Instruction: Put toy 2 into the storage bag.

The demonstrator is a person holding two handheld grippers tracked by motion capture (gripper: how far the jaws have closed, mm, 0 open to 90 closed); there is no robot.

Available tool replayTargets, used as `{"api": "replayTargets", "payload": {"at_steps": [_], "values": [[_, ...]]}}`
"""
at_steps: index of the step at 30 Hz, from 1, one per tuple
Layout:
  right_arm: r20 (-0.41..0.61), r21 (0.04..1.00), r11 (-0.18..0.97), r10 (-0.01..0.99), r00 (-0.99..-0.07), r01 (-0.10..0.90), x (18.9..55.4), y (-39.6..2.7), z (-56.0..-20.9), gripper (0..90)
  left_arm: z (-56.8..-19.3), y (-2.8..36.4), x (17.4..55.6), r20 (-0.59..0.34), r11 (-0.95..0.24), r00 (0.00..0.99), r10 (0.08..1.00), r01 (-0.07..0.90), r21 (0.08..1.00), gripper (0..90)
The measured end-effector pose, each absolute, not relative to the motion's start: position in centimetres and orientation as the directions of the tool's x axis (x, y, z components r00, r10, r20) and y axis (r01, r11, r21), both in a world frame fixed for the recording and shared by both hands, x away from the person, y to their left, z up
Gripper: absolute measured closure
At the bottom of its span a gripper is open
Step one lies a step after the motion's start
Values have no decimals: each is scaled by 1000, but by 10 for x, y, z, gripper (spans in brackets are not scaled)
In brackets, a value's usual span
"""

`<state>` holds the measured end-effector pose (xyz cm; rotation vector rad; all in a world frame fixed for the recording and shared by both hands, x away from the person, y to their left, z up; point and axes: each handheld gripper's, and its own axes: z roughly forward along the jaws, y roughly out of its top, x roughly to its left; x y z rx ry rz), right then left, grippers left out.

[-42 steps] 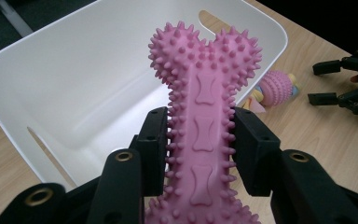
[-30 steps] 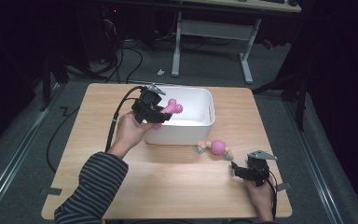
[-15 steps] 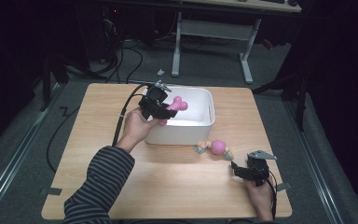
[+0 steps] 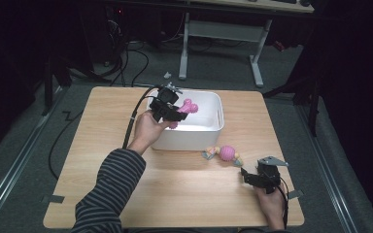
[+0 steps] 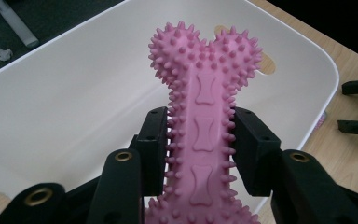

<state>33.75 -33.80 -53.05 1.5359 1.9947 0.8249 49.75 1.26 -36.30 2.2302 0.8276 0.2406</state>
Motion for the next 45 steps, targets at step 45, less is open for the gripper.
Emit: {"api": "replayTargets", "payload": {"at_steps": [45], "values": [[-15,715,189,967,-255,673,337,-337,-531,230,-396,6,514,-77,-535,716,694,584,611,582]]}}
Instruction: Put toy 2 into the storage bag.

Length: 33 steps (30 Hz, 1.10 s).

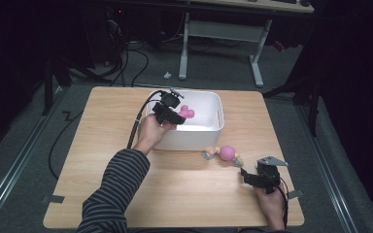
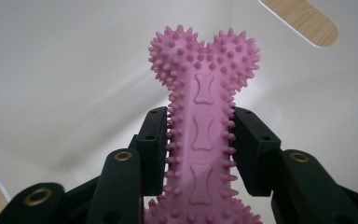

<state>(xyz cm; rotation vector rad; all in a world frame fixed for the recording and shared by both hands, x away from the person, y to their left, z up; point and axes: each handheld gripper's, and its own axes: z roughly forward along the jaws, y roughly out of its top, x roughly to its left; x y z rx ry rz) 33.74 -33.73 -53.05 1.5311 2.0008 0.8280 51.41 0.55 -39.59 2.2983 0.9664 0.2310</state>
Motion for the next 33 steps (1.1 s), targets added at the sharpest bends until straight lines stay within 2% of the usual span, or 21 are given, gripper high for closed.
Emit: {"api": "replayTargets", "payload": {"at_steps": [13,19,33], "values": [[-15,715,189,967,-256,673,337,-337,-531,230,-401,4,514,-92,-532,703,705,610,587,558],[-16,716,191,966,-258,672,337,-337,-531,229,-395,12,512,-150,-485,697,702,621,616,429],[-16,715,193,965,-260,672,337,-337,-531,229,-368,39,480,-48,-471,699,713,529,706,334]]}}
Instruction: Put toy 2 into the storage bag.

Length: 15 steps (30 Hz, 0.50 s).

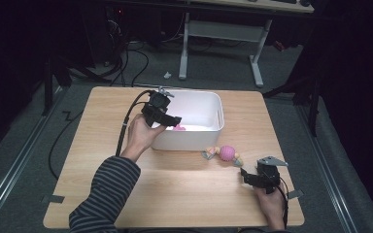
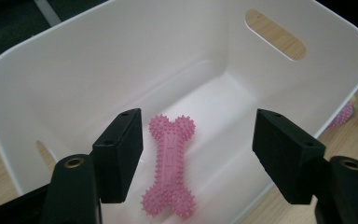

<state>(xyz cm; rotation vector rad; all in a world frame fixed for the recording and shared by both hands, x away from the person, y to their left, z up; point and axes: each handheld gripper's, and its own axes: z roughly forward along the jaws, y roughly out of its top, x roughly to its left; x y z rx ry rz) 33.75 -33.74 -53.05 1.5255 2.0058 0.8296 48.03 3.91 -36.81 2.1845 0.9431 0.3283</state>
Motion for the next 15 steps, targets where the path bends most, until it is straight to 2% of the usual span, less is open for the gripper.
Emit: {"api": "replayTargets", "payload": {"at_steps": [15], "values": [[-15,714,193,965,-260,673,337,-337,-530,229,-368,87,448,-22,-434,666,745,510,743,331]]}}
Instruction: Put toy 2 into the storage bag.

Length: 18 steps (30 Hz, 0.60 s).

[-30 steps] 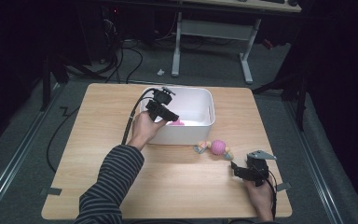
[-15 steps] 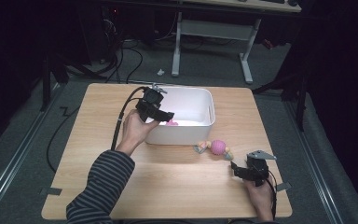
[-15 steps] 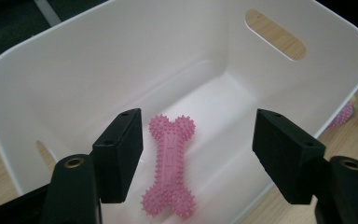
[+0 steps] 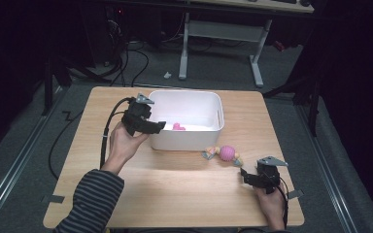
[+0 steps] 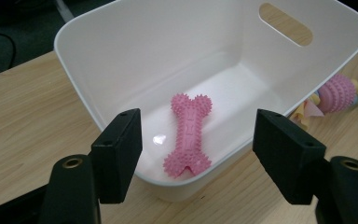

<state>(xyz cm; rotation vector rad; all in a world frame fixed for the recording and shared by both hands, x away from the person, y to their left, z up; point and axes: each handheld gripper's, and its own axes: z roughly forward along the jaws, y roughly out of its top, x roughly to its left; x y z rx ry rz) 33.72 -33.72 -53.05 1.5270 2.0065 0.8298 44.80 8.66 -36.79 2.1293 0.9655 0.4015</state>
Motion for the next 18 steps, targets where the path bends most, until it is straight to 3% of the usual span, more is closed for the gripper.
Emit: {"api": "replayTargets", "payload": {"at_steps": [18], "values": [[-15,715,194,965,-262,672,337,-337,-530,229,-383,127,414,-52,-352,626,778,503,789,318]]}}
